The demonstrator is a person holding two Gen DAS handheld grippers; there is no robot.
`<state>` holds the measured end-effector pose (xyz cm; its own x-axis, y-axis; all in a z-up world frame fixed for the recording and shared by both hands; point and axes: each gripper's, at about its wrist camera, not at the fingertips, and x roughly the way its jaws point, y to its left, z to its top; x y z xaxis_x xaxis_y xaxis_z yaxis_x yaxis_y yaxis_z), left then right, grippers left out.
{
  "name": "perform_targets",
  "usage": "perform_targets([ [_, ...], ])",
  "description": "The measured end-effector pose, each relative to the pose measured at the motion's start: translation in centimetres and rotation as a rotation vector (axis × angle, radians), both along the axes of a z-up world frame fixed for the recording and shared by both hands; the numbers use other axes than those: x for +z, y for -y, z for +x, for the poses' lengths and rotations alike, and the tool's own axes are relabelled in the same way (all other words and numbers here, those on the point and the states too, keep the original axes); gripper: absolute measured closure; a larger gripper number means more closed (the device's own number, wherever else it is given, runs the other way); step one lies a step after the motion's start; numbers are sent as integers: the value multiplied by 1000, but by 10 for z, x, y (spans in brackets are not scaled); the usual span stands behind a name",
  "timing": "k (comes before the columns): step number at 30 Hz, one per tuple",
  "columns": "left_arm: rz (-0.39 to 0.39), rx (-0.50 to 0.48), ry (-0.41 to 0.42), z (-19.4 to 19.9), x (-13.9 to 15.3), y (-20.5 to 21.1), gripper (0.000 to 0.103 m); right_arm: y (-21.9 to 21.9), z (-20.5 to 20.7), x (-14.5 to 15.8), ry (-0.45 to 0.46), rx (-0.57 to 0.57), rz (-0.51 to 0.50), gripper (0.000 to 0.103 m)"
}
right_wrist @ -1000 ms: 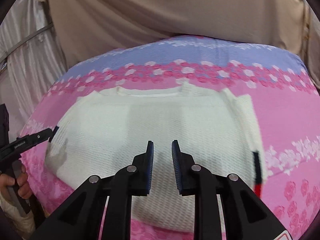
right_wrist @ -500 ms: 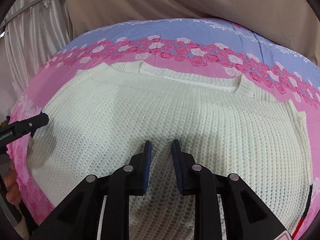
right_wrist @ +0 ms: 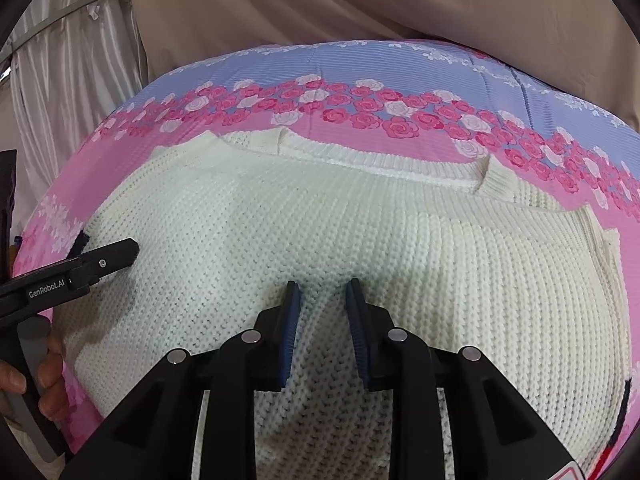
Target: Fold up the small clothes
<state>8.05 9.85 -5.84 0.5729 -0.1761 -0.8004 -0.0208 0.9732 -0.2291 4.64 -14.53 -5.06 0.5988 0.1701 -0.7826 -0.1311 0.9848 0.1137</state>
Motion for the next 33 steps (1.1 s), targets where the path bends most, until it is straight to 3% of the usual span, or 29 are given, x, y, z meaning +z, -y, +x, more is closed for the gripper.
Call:
perform_targets([
  [1, -25, -20, 6, -1, 2, 1, 19, 0, 0, 0, -1, 2, 0, 78],
  [3, -68, -61, 13, -3, 9, 4, 52, 2, 0, 0, -1, 5, 6, 78],
  [5, -97, -82, 40, -7, 21, 6, 71, 3, 0, -1, -2, 7, 14, 78],
  [8, -147, -125, 80, -13, 40, 13, 76, 4, 0, 0, -3, 8, 29, 78],
  [12, -165, -221, 144, -25, 71, 40, 78, 11, -3, 2, -9, 11, 77, 77],
  [14, -170, -286, 176, -31, 88, 61, 79, 23, -10, 9, -9, 7, 148, 67],
  [18, -162, -427, 213, -40, 108, 115, 79, 62, -35, 25, 41, -79, 189, 64],
  [22, -130, -559, 184, -42, 99, 184, 79, 116, -65, 33, 61, -209, 205, 62],
  [27, -85, -633, 59, -36, 51, 250, 78, 166, -97, 24, 47, -357, 208, 61],
  [30, -41, -625, 70, -44, 47, 260, 71, 181, -108, 19, 35, -388, 234, 61],
  [33, -142, -604, 54, -48, 67, 239, 55, 186, -114, 23, 40, -379, 265, 60],
])
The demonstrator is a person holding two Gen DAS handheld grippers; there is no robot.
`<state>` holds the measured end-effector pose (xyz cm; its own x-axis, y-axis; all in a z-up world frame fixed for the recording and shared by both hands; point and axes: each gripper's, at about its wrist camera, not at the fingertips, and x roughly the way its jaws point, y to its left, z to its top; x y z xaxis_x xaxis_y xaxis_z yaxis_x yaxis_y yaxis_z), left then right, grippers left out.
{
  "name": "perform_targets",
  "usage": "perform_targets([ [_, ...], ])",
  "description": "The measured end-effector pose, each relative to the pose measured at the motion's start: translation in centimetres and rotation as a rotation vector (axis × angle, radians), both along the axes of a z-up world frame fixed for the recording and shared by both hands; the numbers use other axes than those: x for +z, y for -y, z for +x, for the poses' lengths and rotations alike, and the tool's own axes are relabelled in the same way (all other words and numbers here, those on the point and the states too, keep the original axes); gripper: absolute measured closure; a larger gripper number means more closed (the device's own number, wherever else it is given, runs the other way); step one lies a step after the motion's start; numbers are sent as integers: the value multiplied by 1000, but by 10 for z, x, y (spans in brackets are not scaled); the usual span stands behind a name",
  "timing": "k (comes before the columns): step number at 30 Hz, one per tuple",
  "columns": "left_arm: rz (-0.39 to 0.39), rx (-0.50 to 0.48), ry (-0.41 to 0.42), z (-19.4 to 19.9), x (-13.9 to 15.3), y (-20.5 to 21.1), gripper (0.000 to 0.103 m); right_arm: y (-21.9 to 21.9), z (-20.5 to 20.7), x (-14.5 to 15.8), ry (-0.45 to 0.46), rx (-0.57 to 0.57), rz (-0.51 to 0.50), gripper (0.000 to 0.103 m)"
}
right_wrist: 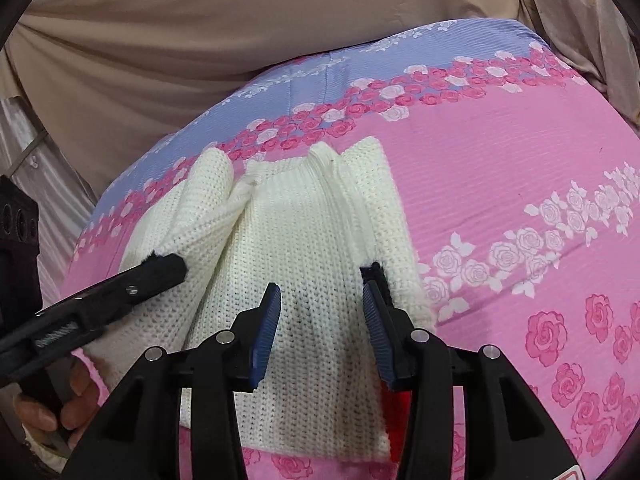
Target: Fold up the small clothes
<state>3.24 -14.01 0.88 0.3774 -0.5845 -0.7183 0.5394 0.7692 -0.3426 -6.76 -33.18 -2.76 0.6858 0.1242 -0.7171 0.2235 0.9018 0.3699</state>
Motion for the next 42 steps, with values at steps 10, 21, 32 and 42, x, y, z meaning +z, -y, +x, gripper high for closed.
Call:
perform_targets([
  [10, -68, 270, 9, -17, 25, -127, 27, -27, 35, 4, 1, 196, 246, 37],
  [21, 121, 186, -142, -35, -54, -113, 27, -88, 74, -7, -86, 315, 196, 51],
  [32, -6, 174, -30, -25, -4, -100, 25, -3, 30, -12, -13, 180, 76, 76],
  [42, 66, 123, 13, -15, -14, -46, 25, 8, 6, -1, 10, 46, 36, 52],
])
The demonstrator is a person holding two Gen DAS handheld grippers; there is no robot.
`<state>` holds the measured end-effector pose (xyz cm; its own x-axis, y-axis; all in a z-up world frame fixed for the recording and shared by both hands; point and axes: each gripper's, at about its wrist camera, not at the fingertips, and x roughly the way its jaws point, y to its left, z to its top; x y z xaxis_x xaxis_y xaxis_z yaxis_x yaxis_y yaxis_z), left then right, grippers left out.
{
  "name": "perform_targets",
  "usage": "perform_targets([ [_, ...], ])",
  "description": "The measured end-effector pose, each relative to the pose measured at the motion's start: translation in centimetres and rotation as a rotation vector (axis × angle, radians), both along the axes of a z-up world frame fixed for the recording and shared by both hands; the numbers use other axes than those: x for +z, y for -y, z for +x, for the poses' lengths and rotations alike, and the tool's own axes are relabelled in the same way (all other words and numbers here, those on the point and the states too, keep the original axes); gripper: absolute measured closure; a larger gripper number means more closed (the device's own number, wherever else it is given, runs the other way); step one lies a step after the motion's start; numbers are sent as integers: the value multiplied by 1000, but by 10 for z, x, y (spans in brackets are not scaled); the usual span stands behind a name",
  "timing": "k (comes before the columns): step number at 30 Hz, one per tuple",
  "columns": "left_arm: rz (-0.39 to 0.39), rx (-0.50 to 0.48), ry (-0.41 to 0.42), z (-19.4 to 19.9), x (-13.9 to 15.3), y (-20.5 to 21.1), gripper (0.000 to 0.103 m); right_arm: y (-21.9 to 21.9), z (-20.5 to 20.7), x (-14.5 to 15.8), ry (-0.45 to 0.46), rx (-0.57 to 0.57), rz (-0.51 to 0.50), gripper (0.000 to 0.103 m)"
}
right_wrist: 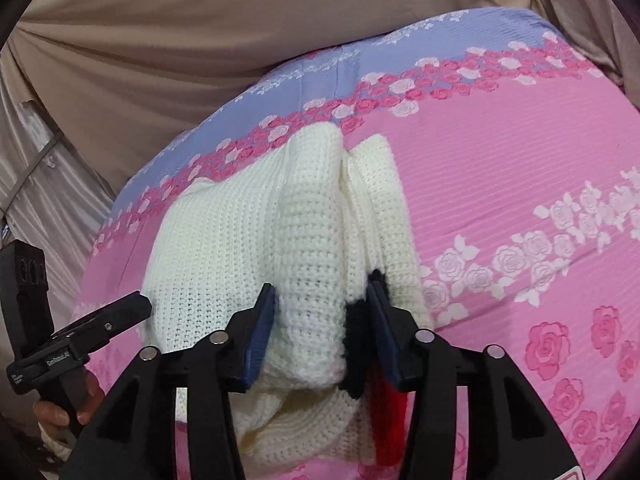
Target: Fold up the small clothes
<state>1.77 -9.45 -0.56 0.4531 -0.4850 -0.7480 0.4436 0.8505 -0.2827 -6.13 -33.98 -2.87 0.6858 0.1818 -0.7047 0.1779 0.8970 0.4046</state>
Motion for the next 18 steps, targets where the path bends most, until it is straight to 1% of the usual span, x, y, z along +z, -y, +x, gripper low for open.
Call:
perform_targets([
  [1, 24, -1, 15, 1, -1, 5, 25, 1, -4, 5, 11, -14, -23, 48],
  [3, 56, -7, 10, 4, -9, 13, 25, 0, -6, 10, 24, 1, -35, 47],
  [5, 65, -1, -2, 6, -16, 16, 22, -4, -7, 6, 21, 30, -28, 47],
  [7, 81, 2, 12, 5, -19, 18, 21, -6, -9, 1, 14, 38, -37, 47],
  [9, 92, -2, 23, 4, -20, 20, 19, -9, -13, 3, 49, 33, -52, 47],
  [10, 92, 0, 23, 5, -21, 20, 19, -12, -10, 5, 58, 51, -51, 47],
  [12, 95, 6, 23, 5, -22, 20, 18, -17, -6, 4, 43, 75, -48, 46],
  [13, 95, 9, 19, 6, -23, 21, 18, -19, -2, 1, 33, 78, -55, 50],
  [14, 90, 15, 10, 7, -23, 20, 18, -21, 1, -1, 27, 84, -68, 67],
  [15, 82, 23, 6, 7, -22, 18, 18, -21, 2, 0, 30, 81, -76, 78],
  [16, 73, 31, 6, 7, -19, 16, 19, -19, -1, 7, 58, 95, -47, 84],
  [17, 60, 34, 17, 5, -13, 14, 21, -14, -8, 16, 110, 111, 14, 86],
  [18, 55, 37, 36, 2, -7, 13, 21, -8, -18, 28, 182, 130, 82, 86],
])
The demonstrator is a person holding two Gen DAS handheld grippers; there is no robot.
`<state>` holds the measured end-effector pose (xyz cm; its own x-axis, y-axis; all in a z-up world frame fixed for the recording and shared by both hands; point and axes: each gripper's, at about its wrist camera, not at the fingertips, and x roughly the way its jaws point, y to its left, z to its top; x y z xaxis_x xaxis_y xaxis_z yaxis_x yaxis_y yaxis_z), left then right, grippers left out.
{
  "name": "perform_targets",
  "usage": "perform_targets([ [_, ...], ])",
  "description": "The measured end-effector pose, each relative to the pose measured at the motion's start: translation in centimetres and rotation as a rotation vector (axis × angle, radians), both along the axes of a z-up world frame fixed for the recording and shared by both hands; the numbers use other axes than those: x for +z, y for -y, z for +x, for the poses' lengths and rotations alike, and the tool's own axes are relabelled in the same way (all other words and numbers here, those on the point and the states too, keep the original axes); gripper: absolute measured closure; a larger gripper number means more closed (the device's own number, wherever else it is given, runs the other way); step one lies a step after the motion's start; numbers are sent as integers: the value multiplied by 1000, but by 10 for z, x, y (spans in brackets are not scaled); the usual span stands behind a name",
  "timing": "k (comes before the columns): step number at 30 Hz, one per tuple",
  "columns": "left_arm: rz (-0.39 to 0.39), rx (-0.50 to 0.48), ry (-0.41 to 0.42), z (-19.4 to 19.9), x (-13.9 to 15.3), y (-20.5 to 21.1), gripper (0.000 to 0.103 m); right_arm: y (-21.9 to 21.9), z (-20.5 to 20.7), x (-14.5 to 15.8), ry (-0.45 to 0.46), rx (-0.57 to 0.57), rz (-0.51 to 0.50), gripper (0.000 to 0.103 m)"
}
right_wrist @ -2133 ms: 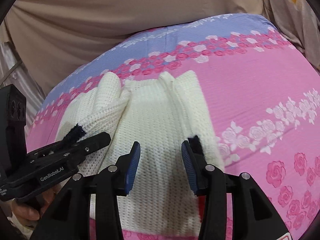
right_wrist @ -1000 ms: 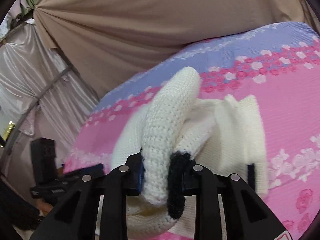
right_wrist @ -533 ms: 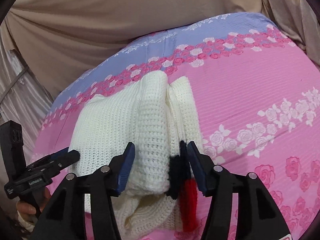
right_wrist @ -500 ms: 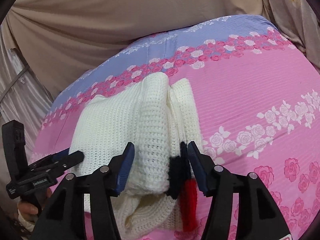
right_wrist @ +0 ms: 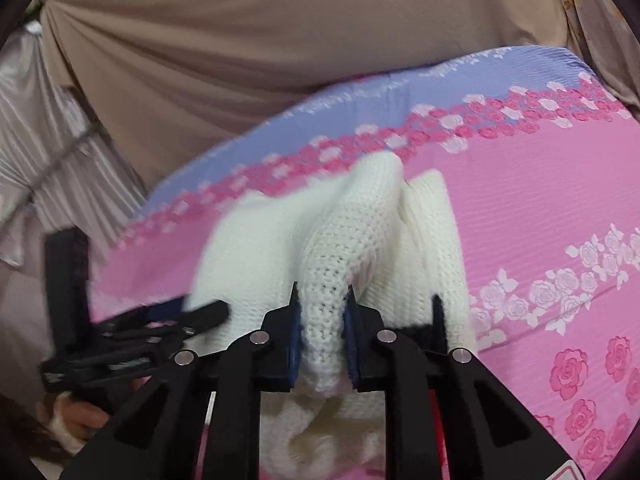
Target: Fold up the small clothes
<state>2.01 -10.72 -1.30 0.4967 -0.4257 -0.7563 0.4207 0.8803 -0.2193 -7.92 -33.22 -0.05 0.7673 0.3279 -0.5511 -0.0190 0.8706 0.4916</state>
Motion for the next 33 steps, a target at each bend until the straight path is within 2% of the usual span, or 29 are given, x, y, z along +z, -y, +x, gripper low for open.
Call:
perform_targets([
  [2, -4, -1, 38, -4, 11, -1, 20, 9, -13, 14, 67, 6, 38, 87],
  [3, -6, -7, 39, -4, 11, 0, 20, 12, -14, 13, 56, -1, 17, 87],
  [4, -1, -13, 31, -3, 8, 2, 20, 15, -12, 5, 12, -28, -36, 87],
  [5, 14, -15, 17, 0, 1, 6, 20, 17, -2, -16, -89, -67, -109, 87],
  [6, 23, -20, -4, 3, -6, 9, 19, 19, 7, -39, -185, -73, -136, 87],
  [7, 23, -26, -29, 6, -14, 12, 19, 23, 10, -58, -202, -75, -91, 86],
  [8, 19, -19, -54, 8, -22, 13, 18, 26, 8, -58, -170, -80, -44, 86],
  [10, 8, -7, -50, 7, -24, 12, 17, 28, 7, -49, -176, -96, -35, 83],
  [13, 12, -3, -47, 7, -21, 11, 18, 31, 9, -25, -148, -132, -49, 67],
  [16, 13, 3, -44, 6, -20, 11, 18, 34, 27, -5, -114, -138, -96, 43],
  [17, 13, 8, -44, 6, -19, 12, 18, 36, 38, -6, -125, -124, -99, 42],
  [19, 18, 14, -44, 7, -18, 13, 17, 38, 57, -14, -173, -117, -108, 42],
  [21, 27, 17, -37, 8, -16, 15, 17, 33, 77, -22, -207, -97, -120, 47],
  [22, 31, 18, -33, 8, -16, 15, 17, 30, 82, -24, -209, -86, -126, 61],
  [23, 37, 20, -29, 8, -15, 16, 17, 26, 90, -23, -207, -64, -131, 84],
  [25, 50, 23, -22, 7, -14, 17, 17, 26, 93, -12, -167, -64, -106, 87],
  [27, 62, 29, -10, 7, -12, 19, 17, 29, 85, 8, -62, -54, -47, 88],
  [29, 65, 31, -4, 8, -12, 20, 16, 33, 81, 14, -13, -70, -29, 88],
  [30, 66, 33, -2, 8, -12, 20, 16, 35, 85, 6, -42, -85, -43, 88],
  [32, 75, 31, -2, 8, -13, 23, 15, 37, 107, -37, -230, -107, -127, 84],
  [33, 79, 29, 0, 8, -14, 25, 14, 42, 105, -51, -230, -113, -83, 84],
])
